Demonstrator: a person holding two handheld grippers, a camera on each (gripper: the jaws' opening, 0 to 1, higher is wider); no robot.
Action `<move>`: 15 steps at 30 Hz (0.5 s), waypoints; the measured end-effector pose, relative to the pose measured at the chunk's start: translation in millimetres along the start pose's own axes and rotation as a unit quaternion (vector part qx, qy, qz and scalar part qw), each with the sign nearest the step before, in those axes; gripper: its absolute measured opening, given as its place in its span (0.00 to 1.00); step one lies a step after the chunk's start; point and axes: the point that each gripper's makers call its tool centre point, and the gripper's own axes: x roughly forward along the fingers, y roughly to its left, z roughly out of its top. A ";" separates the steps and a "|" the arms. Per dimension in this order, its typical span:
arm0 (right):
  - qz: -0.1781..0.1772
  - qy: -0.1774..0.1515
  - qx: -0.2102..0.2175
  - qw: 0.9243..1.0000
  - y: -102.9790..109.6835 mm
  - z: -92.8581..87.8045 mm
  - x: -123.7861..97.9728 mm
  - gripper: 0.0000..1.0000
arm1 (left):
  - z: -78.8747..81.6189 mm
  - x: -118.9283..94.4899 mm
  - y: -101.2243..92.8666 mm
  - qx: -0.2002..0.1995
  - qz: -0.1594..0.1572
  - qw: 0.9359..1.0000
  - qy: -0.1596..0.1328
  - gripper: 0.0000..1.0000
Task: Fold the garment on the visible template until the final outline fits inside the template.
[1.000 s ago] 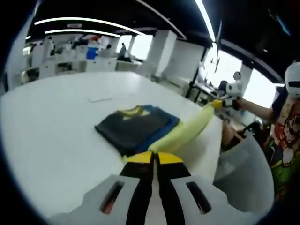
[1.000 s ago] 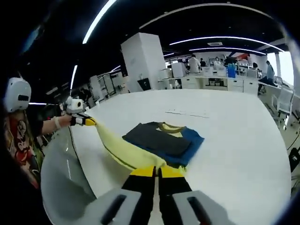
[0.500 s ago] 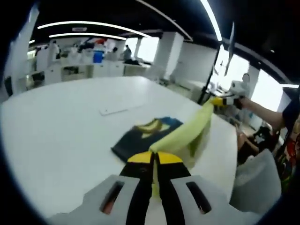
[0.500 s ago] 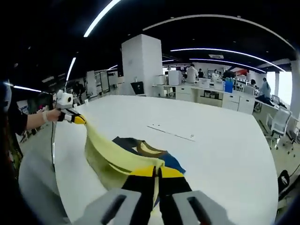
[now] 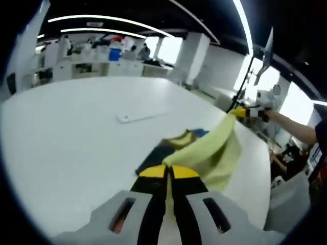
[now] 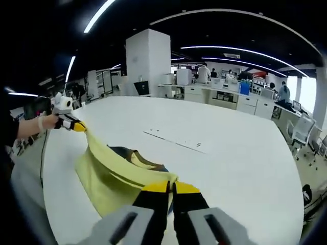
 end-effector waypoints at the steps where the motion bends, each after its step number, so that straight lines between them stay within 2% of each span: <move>1: -0.001 0.001 0.000 1.000 -1.4 -0.9 1.9 0.00 | 0.3 2.3 2.2 -0.002 0.001 1.000 -0.001 0.00; 6: -0.004 0.003 0.007 1.000 -8.3 -6.0 21.2 0.00 | -1.7 16.2 21.0 -0.020 0.019 1.000 0.001 0.00; 9: -0.009 0.008 0.017 1.000 -22.0 -11.0 38.6 0.00 | -4.4 23.4 27.0 -0.031 0.026 0.999 0.002 0.00; 13: -0.014 0.018 0.027 0.999 -27.1 -21.3 48.4 0.00 | -9.0 36.3 44.9 -0.048 0.037 0.998 0.006 0.00; 15: -0.017 0.025 0.029 0.999 -28.6 -28.4 51.0 0.00 | -13.8 38.8 38.7 -0.053 0.040 0.998 0.007 0.00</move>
